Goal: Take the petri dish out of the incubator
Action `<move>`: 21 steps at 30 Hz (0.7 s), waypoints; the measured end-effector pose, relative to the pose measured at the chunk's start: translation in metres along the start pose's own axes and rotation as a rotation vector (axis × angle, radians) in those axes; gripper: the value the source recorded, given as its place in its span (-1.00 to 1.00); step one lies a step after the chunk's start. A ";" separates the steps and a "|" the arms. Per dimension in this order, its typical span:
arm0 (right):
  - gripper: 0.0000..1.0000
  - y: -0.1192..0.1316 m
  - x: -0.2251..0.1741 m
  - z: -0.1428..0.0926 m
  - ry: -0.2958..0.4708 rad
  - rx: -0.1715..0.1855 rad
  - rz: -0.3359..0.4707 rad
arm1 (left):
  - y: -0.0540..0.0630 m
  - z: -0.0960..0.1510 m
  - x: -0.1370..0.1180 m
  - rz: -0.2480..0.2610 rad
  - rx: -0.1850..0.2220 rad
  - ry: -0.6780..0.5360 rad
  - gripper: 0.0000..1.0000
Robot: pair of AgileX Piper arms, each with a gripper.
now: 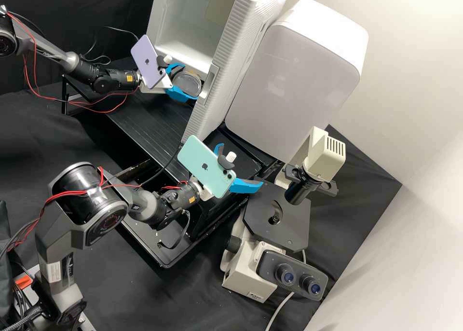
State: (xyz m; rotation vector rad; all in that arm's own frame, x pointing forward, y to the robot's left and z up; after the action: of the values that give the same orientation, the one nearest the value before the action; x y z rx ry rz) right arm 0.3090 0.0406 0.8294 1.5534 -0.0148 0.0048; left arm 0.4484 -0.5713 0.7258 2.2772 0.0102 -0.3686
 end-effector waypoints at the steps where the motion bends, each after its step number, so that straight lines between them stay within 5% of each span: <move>1: 1.00 0.000 0.000 0.000 0.000 0.000 0.000 | 0.000 0.000 0.000 0.000 0.000 0.000 1.00; 21: 1.00 0.000 0.000 0.000 0.000 0.000 0.000 | -0.009 -0.003 -0.006 -0.023 0.006 -0.004 1.00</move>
State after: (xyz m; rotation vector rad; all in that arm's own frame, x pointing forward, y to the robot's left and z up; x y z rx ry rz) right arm 0.3090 0.0406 0.8294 1.5534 -0.0148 0.0048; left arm 0.4429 -0.5623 0.7231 2.2838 0.0333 -0.3857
